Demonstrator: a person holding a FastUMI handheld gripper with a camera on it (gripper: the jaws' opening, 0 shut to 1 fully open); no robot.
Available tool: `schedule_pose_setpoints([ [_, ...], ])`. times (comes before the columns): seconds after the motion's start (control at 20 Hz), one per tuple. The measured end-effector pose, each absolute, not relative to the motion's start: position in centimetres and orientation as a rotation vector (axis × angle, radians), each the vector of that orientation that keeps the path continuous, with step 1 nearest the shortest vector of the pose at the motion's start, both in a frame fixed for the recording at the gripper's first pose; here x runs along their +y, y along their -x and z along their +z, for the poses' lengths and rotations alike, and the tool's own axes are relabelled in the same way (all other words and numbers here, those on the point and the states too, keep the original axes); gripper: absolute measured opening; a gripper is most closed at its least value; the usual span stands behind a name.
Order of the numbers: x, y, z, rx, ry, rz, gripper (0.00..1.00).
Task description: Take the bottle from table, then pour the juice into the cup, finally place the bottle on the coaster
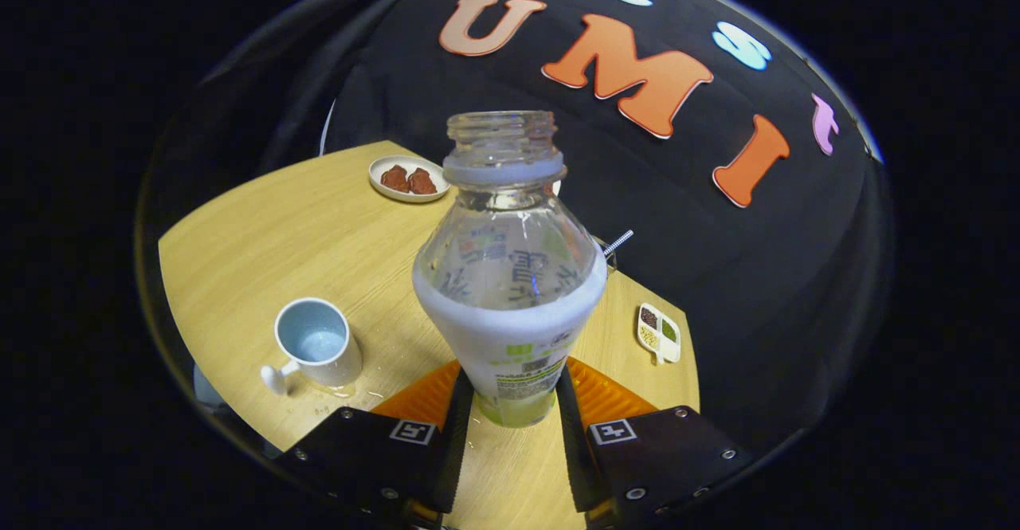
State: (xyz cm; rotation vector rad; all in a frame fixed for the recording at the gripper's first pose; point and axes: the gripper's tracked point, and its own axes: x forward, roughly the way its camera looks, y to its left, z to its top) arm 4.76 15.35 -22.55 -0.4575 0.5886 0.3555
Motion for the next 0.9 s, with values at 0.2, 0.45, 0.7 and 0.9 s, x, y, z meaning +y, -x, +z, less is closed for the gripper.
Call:
schedule_pose_setpoints([
  [0.2,15.8,-7.0,-21.6,0.564,0.282,0.35,0.55],
  [0.45,17.1,-10.4,-21.7,0.549,0.132,0.365,0.56],
  [0.7,18.5,-14.0,-25.1,0.569,0.06,0.357,0.56],
  [0.9,19.3,-15.5,-29.0,0.623,0.031,0.359,0.56],
])
